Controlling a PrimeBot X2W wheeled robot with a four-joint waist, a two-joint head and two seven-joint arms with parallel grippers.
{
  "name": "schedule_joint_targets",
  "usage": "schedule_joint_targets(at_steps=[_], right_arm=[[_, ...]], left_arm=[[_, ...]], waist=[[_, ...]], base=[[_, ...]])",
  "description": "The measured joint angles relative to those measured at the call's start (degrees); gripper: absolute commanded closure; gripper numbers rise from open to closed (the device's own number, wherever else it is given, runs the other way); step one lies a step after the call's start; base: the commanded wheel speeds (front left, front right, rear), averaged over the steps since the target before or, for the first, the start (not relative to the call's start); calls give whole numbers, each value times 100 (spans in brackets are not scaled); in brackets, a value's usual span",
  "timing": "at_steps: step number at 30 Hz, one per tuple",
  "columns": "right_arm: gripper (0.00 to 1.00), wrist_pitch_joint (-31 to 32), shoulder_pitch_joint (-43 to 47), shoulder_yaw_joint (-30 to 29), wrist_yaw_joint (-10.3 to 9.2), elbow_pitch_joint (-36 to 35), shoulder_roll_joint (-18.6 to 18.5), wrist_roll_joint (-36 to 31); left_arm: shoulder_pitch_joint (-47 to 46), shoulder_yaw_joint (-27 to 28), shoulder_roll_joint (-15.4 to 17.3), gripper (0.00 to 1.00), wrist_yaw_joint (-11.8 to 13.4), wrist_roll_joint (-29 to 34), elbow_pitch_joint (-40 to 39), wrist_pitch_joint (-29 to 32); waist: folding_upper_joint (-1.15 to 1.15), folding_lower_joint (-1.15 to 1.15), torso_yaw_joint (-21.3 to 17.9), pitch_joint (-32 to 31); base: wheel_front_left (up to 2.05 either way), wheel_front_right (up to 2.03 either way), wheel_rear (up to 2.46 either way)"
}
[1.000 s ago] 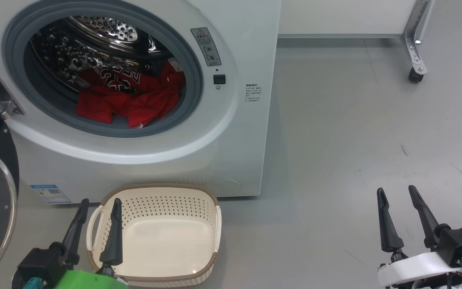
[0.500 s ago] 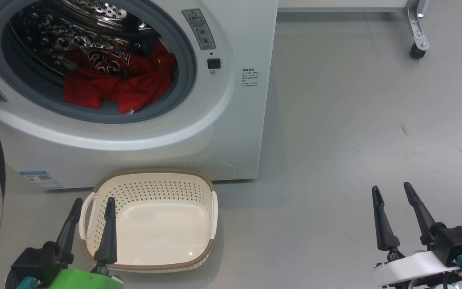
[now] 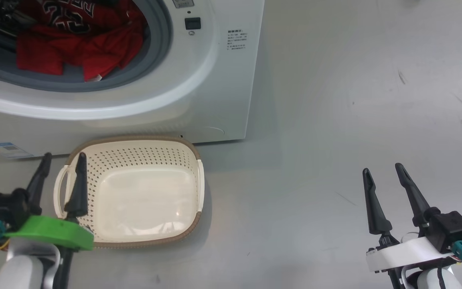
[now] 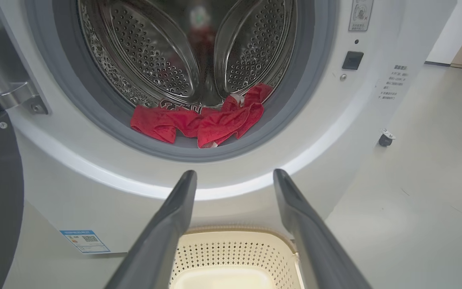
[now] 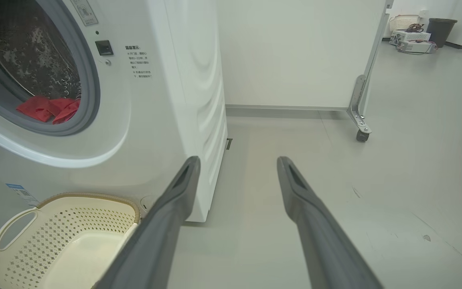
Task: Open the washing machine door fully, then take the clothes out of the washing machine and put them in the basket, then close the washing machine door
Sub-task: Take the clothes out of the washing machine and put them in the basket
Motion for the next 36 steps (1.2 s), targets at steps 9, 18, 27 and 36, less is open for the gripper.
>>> schedule_joint_targets(at_steps=[9, 18, 27, 36], right_arm=[[0, 0, -421, 97, 0, -145, 18, 0], [0, 0, -675, 214, -2, -147, 37, 35], [0, 0, -893, 299, -19, -135, 47, 111], [0, 0, -940, 370, -70, -124, 59, 235]], left_arm=[[-1352, 339, 479, 0, 12, -132, 234, 791], [-2480, 408, 979, 0, 27, -158, 651, 1623], [-3289, 713, 1156, 0, 116, -597, 1343, 2384], [-4047, 724, 1343, 0, 269, -606, 1819, 2945]], waist=[[0, 0, -288, 769], [0, 0, -669, 1344], [0, 0, -1120, 1715], [0, 0, -1444, 1967]], base=[[0, 0, 0], [0, 0, 0], [0, 0, 0], [0, 0, 0]])
